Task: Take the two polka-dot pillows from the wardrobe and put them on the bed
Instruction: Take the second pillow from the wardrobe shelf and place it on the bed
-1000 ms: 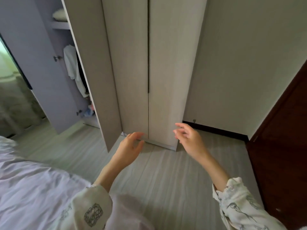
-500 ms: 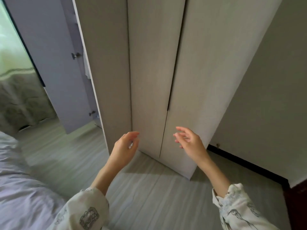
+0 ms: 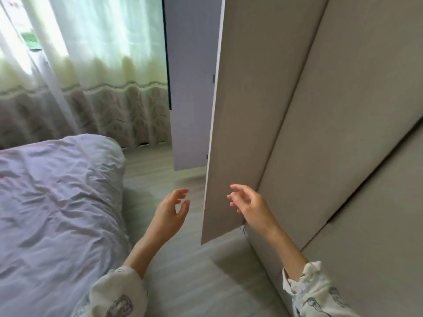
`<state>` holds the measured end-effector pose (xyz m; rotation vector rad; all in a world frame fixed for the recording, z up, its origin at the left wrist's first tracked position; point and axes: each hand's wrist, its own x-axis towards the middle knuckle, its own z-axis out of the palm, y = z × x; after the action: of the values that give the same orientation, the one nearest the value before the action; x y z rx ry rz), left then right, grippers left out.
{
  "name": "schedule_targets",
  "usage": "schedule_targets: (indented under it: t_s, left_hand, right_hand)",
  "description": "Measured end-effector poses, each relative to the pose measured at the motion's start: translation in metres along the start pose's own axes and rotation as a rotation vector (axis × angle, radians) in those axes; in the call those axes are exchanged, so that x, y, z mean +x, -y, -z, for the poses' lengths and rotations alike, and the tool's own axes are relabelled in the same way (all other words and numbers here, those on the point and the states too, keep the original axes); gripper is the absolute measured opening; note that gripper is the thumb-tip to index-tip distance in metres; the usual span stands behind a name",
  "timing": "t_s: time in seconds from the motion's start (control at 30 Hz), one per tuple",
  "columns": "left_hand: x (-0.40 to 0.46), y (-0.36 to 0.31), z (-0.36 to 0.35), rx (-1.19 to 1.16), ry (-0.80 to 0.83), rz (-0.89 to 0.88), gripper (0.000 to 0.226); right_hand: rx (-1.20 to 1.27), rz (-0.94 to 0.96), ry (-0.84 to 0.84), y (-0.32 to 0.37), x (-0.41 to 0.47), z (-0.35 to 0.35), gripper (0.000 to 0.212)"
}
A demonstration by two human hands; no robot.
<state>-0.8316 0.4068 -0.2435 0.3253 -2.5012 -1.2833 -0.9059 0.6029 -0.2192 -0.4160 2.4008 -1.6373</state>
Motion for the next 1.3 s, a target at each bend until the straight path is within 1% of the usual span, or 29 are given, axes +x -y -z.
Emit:
schedule_targets:
  t_s: [0.13,0.3,0.4,0.5,0.6,0.7,0.87,1.0,1.1,1.2,1.3]
  left_hand:
    - [0.026,0.015,0.010,0.030,-0.106,0.076,0.030]
    - [0.067,0.042,0.050,0.048,-0.232,0.197,0.032]
    - [0.104,0.064,0.073,0.076,-0.275,0.223,0.033]
    - [0.151,0.093,0.092,0.074,-0.285,0.250,0.036]
    - [0.206,0.128,0.112,0.065,-0.245,0.246,0.037]
    - [0.266,0.155,0.143,0.092,-0.194,0.208,0.037]
    - [0.373,0.174,0.194,0.104,-0.221,0.127,0.033]
    - [0.455,0.182,0.203,0.118,-0.184,0.051,0.032]
    - [0.517,0.187,0.200,0.115,-0.149,-0.018,0.029]
    - [0.582,0.187,0.193,0.112,-0.123,-0.076,0.029]
    - [0.654,0.181,0.183,0.126,-0.081,-0.140,0.029]
  right_hand:
    - [0.018,0.041,0.106,0.010,0.064,-0.020,0.022]
    - [0.009,0.089,0.300,0.024,0.139,-0.069,0.028]
    - [-0.013,0.119,0.347,0.032,0.185,-0.100,0.029]
    - [-0.040,0.135,0.374,0.036,0.233,-0.134,0.029]
    - [-0.055,0.129,0.341,0.045,0.293,-0.170,0.028]
    - [-0.049,0.124,0.290,0.069,0.351,-0.202,0.028]
    - [-0.028,0.153,0.234,0.117,0.439,-0.233,0.028]
    - [-0.037,0.163,0.142,0.138,0.506,-0.238,0.029]
    - [-0.069,0.159,0.108,0.143,0.557,-0.236,0.030]
    - [-0.096,0.167,0.067,0.149,0.613,-0.226,0.029]
    - [-0.115,0.216,0.015,0.157,0.674,-0.209,0.031]
